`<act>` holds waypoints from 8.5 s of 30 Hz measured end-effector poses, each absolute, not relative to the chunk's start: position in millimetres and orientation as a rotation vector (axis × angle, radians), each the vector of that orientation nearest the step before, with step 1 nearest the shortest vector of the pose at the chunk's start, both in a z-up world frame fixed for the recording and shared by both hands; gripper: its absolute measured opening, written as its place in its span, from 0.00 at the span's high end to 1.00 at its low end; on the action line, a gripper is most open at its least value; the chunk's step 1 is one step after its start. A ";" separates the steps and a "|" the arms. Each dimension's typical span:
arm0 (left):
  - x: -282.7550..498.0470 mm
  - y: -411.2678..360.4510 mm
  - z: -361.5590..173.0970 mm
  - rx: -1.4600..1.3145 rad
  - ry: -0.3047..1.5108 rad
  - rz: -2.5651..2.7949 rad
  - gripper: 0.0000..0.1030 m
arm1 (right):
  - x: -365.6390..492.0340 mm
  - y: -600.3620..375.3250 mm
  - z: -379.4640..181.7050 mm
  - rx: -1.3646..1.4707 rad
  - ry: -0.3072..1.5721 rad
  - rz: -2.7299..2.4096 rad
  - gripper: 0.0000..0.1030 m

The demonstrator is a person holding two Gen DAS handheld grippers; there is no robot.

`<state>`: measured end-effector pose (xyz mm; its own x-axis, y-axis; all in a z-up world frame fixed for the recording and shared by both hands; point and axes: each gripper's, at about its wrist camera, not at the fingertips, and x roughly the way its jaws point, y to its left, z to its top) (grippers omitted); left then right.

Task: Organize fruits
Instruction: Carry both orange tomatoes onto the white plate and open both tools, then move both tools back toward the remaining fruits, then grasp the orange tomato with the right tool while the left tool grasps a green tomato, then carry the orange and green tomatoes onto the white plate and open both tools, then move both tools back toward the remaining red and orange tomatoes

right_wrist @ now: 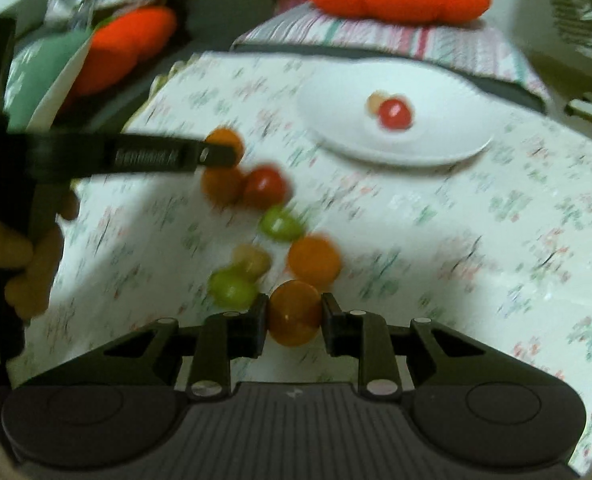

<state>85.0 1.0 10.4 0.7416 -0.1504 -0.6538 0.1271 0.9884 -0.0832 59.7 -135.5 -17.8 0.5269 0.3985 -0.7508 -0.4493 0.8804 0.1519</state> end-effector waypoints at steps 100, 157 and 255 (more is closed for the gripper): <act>36.3 -29.6 -38.2 0.046 0.861 -0.277 0.82 | 77.0 -142.4 -31.7 0.043 0.849 0.300 0.04; 37.1 -12.1 -9.4 -0.015 0.795 -0.224 0.82 | 76.7 -125.0 -24.8 0.032 0.796 0.319 0.72; 106.9 38.3 12.3 -0.158 0.796 -0.118 0.71 | 132.3 -184.9 -6.8 0.213 0.715 0.206 0.27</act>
